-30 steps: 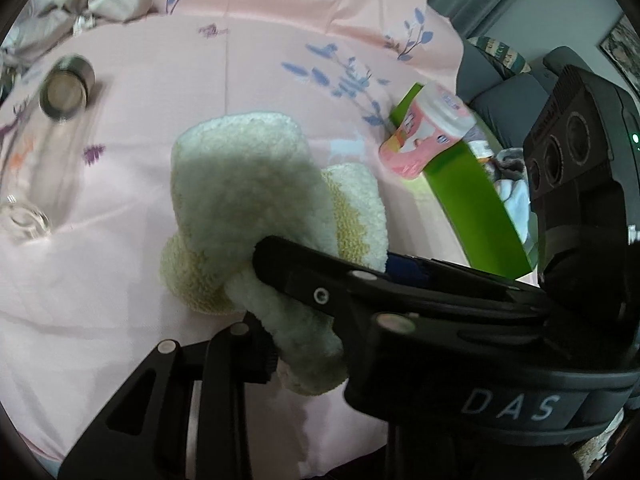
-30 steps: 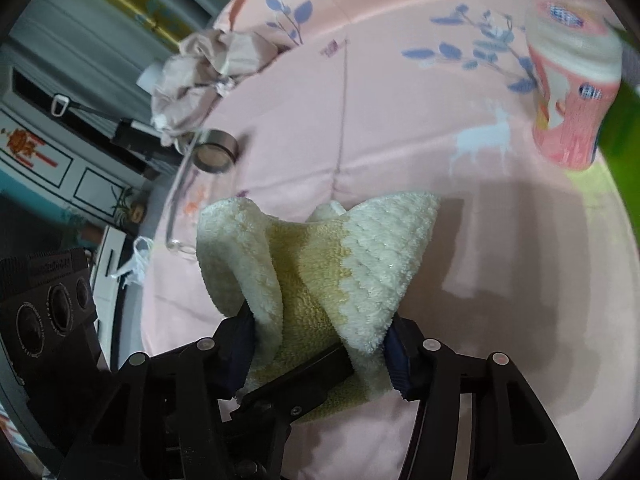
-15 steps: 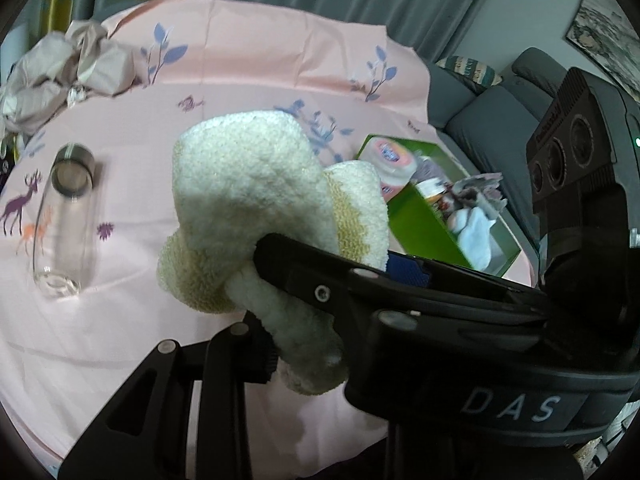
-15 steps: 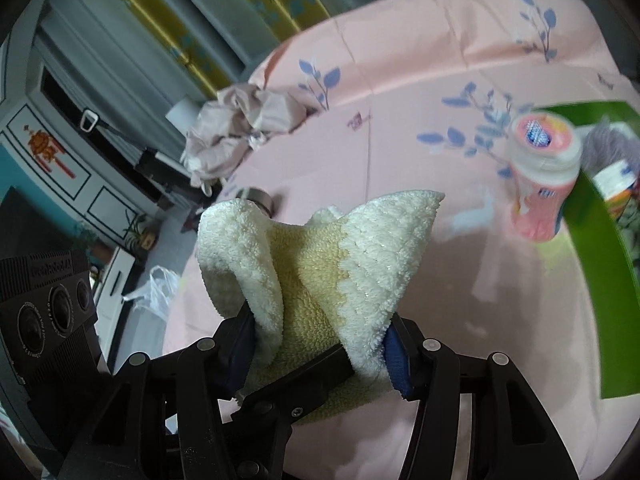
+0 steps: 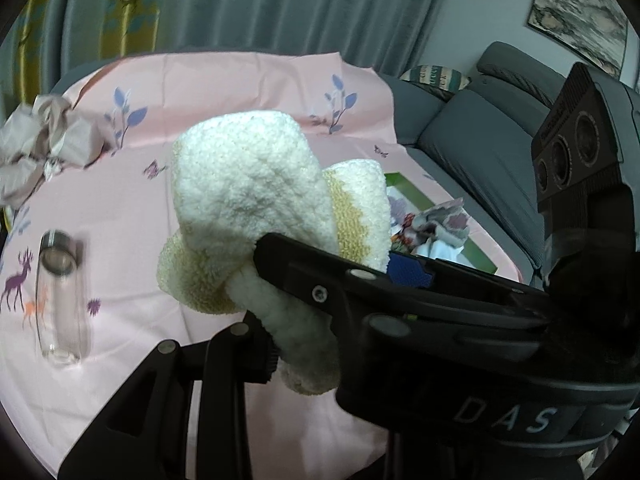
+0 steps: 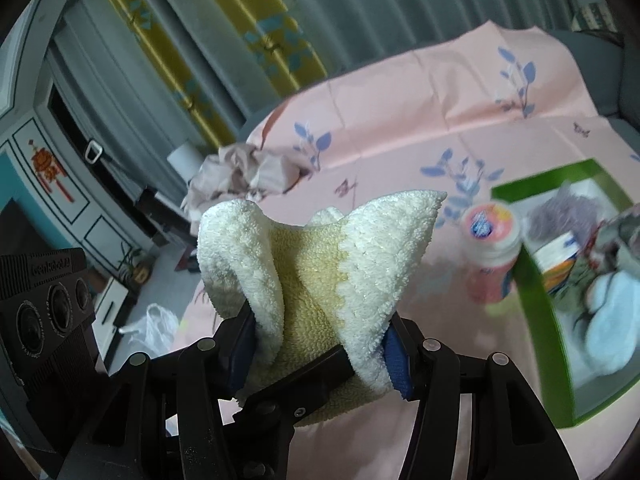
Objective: Organize soft objects
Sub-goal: 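Carry the knitted cloth over the green-rimmed box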
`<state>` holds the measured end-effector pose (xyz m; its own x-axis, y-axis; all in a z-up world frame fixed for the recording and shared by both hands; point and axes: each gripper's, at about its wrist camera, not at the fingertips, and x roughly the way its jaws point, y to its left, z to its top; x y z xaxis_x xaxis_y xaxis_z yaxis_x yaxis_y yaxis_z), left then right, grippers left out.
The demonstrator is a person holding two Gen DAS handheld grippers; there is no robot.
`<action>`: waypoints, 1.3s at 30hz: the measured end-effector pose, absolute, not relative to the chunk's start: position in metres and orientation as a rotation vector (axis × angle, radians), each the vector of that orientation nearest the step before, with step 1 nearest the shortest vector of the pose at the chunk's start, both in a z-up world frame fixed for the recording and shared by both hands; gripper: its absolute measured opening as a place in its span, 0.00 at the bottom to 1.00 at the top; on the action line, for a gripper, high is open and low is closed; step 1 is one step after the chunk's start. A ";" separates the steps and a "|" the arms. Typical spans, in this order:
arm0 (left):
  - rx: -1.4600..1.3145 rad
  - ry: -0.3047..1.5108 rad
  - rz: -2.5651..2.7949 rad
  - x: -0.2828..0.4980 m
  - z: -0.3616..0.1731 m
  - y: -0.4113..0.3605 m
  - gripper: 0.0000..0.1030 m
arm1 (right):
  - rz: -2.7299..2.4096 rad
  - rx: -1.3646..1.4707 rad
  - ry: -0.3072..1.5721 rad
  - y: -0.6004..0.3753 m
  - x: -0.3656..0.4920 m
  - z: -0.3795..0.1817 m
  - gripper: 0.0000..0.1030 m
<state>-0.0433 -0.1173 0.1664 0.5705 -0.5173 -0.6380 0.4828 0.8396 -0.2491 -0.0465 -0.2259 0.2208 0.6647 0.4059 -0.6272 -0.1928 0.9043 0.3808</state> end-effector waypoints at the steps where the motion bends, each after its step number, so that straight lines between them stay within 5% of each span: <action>1: -0.043 0.758 -0.593 -0.041 0.169 -0.121 0.24 | 0.339 0.300 0.768 -0.229 -0.046 0.223 0.56; 19: 0.008 0.638 -0.727 -0.005 0.208 -0.197 0.24 | 0.223 0.341 0.585 -0.307 -0.032 0.275 0.56; 39: 0.037 0.675 -0.863 0.016 0.189 -0.256 0.25 | 0.077 0.462 0.529 -0.377 -0.031 0.257 0.56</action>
<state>0.0163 -0.2558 0.1893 0.4577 -0.6886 -0.5624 0.7114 0.6631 -0.2329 -0.0306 -0.3770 0.2574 0.8629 0.1878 -0.4692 0.0468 0.8947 0.4441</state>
